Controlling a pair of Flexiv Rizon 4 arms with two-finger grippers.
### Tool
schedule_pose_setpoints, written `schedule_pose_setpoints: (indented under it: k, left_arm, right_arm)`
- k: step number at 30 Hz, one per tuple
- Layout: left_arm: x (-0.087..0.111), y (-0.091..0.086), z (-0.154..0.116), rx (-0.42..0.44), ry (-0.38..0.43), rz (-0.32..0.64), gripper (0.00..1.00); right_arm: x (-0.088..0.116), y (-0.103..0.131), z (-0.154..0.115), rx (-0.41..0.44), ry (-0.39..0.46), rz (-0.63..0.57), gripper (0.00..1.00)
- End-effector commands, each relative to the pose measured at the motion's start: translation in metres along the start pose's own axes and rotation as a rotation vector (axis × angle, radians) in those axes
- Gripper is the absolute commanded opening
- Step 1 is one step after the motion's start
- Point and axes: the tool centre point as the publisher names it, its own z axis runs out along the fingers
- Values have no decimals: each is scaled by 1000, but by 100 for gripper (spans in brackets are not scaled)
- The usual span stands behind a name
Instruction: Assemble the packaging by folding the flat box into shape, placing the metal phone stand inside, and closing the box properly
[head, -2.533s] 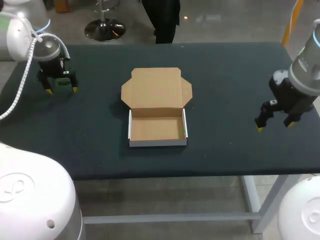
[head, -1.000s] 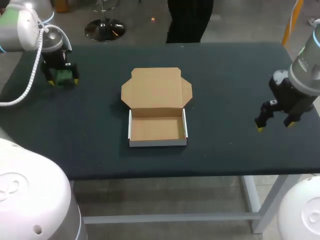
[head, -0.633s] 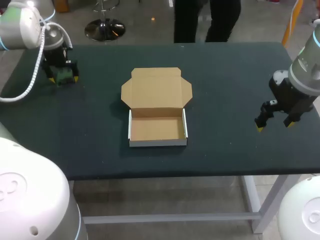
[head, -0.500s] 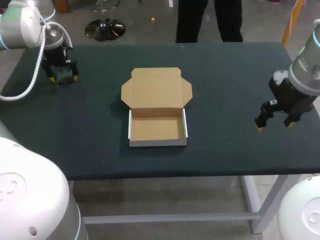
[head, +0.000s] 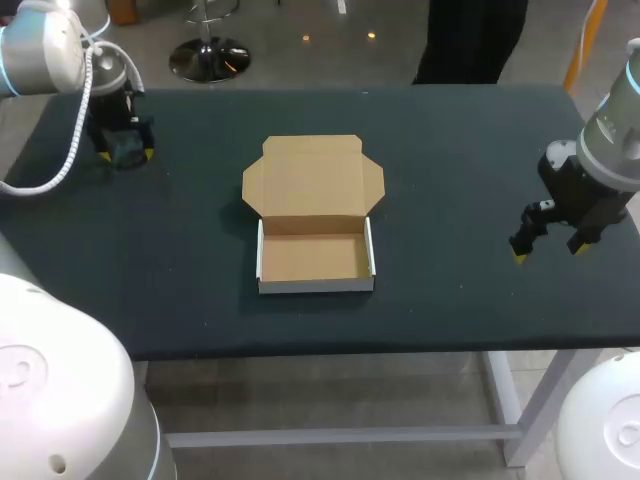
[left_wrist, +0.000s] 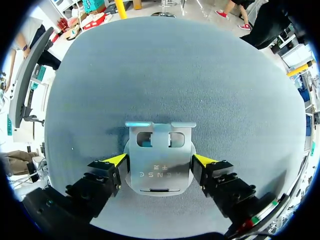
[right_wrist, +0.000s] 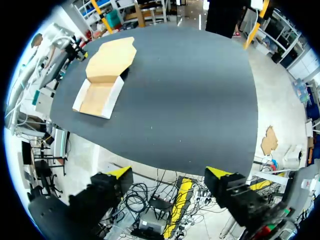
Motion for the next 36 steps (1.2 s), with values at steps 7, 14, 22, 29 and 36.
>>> schedule_pose_setpoints:
  k: [7,14,22,29,36]
  left_arm:
    - [1,-8,3,-12,-7,-6,35]
    - [-1,-5,-1,5,6,-13,0]
    - [-1,14,-21,64,25,14,0]
    - [2,30,-33,79,21,33,0]
    - [5,54,-54,96,34,65,0]
  right_arm:
    - [0,0,-3,5,-1,0,100]
    - [0,0,-3,5,-1,0,100]
    - [0,0,-3,5,-1,0,100]
    - [0,0,-3,5,-1,0,100]
    - [1,2,-3,-15,4,-25,100]
